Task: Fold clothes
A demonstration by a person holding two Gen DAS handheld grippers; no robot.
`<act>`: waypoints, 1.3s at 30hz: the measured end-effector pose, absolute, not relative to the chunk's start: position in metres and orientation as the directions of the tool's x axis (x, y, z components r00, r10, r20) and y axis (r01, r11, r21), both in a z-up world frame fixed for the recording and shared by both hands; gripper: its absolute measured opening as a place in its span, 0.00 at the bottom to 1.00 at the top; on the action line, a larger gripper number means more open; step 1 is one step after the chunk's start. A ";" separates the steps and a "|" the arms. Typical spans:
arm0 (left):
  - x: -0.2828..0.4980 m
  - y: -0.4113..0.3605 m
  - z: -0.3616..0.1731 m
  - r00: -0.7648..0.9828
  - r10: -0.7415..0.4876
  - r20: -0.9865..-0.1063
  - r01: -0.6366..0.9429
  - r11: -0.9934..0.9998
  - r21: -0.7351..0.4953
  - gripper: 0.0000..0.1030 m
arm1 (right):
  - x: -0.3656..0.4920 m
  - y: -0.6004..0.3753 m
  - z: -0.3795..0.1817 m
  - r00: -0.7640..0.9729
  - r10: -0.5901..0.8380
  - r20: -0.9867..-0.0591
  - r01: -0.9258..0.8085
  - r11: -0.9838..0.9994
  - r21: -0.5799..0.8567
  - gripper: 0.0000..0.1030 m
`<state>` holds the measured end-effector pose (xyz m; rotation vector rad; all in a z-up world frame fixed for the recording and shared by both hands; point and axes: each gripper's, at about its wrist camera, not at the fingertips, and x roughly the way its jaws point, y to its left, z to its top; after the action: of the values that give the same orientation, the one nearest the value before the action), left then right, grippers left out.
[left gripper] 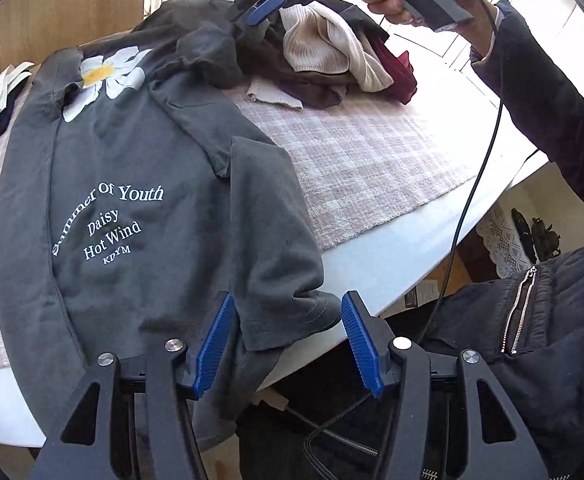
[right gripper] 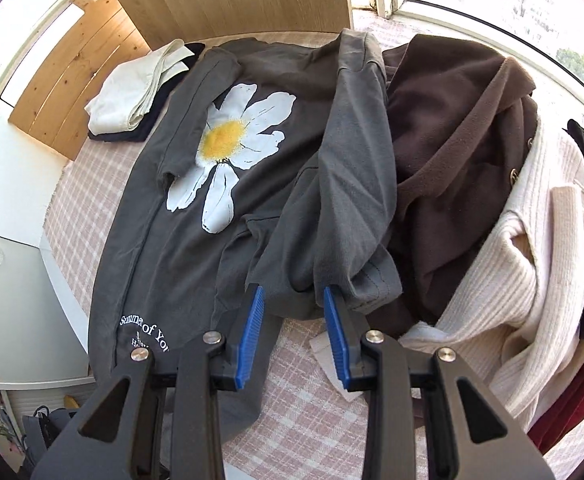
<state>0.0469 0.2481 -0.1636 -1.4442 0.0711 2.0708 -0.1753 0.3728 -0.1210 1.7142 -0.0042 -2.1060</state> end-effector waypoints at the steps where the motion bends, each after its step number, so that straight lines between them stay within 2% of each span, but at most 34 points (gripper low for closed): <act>1: 0.044 0.249 -0.164 -0.216 0.447 -0.868 -0.504 -0.813 -0.293 0.54 | -0.173 0.372 -0.121 -0.148 -0.321 -0.935 0.323 -0.910 0.261 0.30; 6: 0.020 0.245 -0.160 -0.200 0.486 -0.851 -0.517 -0.790 -0.330 0.56 | -0.170 0.387 -0.111 -0.166 -0.347 -0.923 0.294 -0.911 0.290 0.30; 9: 0.007 0.232 -0.164 -0.182 0.528 -0.829 -0.487 -0.781 -0.391 0.63 | -0.171 0.401 -0.100 -0.196 -0.351 -0.915 0.248 -0.921 0.300 0.30; 15: 0.001 0.242 -0.182 -0.105 0.543 -0.833 -0.509 -0.749 -0.424 0.61 | -0.189 0.398 -0.100 -0.207 -0.285 -0.936 0.239 -0.942 0.234 0.30; 16: 0.002 0.247 -0.184 -0.095 0.541 -0.836 -0.516 -0.745 -0.423 0.59 | -0.191 0.394 -0.105 -0.194 -0.259 -0.946 0.257 -0.944 0.206 0.30; 18: 0.005 0.254 -0.183 -0.101 0.542 -0.834 -0.533 -0.737 -0.415 0.48 | -0.195 0.387 -0.117 -0.164 -0.209 -0.964 0.295 -0.943 0.154 0.30; 20: 0.008 0.261 -0.182 -0.104 0.547 -0.831 -0.541 -0.732 -0.415 0.29 | -0.198 0.385 -0.129 -0.133 -0.208 -0.969 0.326 -0.932 0.156 0.30; 22: 0.013 0.267 -0.181 -0.098 0.555 -0.826 -0.543 -0.726 -0.423 0.16 | -0.200 0.388 -0.138 -0.111 -0.226 -0.968 0.351 -0.920 0.175 0.30; 23: 0.016 0.269 -0.180 -0.102 0.559 -0.823 -0.543 -0.724 -0.425 0.13 | -0.201 0.390 -0.141 -0.102 -0.230 -0.968 0.364 -0.914 0.179 0.30; 26: 0.024 0.275 -0.171 -0.112 0.572 -0.813 -0.541 -0.721 -0.433 0.10 | -0.205 0.395 -0.130 -0.094 -0.295 -0.951 0.425 -0.875 0.230 0.08; 33: 0.049 0.266 -0.107 -0.190 0.594 -0.782 -0.523 -0.735 -0.431 0.09 | -0.238 0.417 -0.057 -0.146 -0.471 -0.870 0.481 -0.802 0.354 0.06; 36: 0.057 0.265 -0.077 -0.228 0.595 -0.771 -0.522 -0.743 -0.419 0.09 | -0.259 0.425 -0.028 -0.196 -0.473 -0.859 0.483 -0.809 0.334 0.06; 39: 0.068 0.268 -0.078 -0.244 0.580 -0.777 -0.496 -0.763 -0.414 0.12 | -0.270 0.429 -0.019 -0.224 -0.421 -0.879 0.494 -0.827 0.270 0.06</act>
<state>0.0678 0.2679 -0.0784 -1.3294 -0.1068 2.0488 -0.2698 0.4292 -0.0193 1.4652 0.0885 -2.0829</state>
